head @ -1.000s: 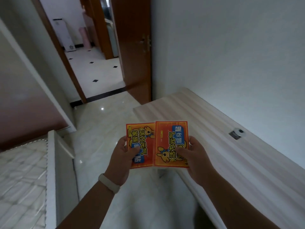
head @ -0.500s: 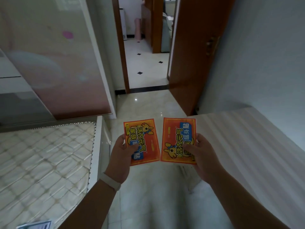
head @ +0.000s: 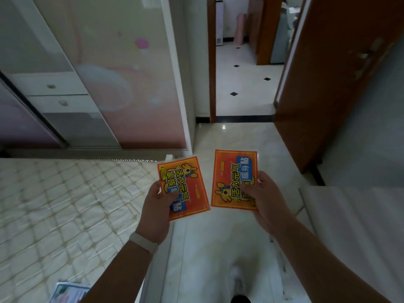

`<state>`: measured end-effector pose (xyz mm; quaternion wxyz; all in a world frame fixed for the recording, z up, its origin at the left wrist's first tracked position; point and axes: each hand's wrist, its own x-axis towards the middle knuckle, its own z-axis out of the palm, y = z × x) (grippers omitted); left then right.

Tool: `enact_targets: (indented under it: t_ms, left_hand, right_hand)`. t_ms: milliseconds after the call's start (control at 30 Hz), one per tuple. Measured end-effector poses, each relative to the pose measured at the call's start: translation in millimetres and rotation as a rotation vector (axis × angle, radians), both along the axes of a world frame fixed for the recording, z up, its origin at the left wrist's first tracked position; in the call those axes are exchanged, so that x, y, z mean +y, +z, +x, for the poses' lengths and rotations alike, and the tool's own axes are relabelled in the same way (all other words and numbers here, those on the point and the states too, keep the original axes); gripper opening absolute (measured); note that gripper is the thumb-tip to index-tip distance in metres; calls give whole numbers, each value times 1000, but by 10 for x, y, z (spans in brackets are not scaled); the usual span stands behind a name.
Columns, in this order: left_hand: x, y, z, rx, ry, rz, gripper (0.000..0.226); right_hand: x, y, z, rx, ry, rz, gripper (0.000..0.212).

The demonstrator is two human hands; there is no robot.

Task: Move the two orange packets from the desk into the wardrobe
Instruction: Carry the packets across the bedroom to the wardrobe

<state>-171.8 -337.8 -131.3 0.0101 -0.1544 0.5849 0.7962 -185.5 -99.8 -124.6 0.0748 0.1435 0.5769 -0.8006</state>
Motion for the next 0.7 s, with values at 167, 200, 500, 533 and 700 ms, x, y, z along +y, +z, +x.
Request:
enact_targets:
  t_ms: [167, 200, 500, 533, 700]
  left_hand:
    - [168, 211, -605, -10, 75, -57, 26]
    - [187, 241, -719, -4, 93, -67, 28]
    - [203, 259, -1384, -18, 183, -74, 29]
    - [160, 246, -1472, -18, 196, -69, 29]
    - [-63, 112, -1930, -24, 214, -15, 30]
  right_hand:
    - [215, 143, -823, 6, 98, -16, 34]
    - [256, 165, -989, 20, 120, -10, 33]
    - [175, 114, -1928, 9, 201, -9, 33]
    - [138, 93, -2004, 4, 212, -6, 33]
    - [-123, 10, -2460, -21, 253, 31, 33]
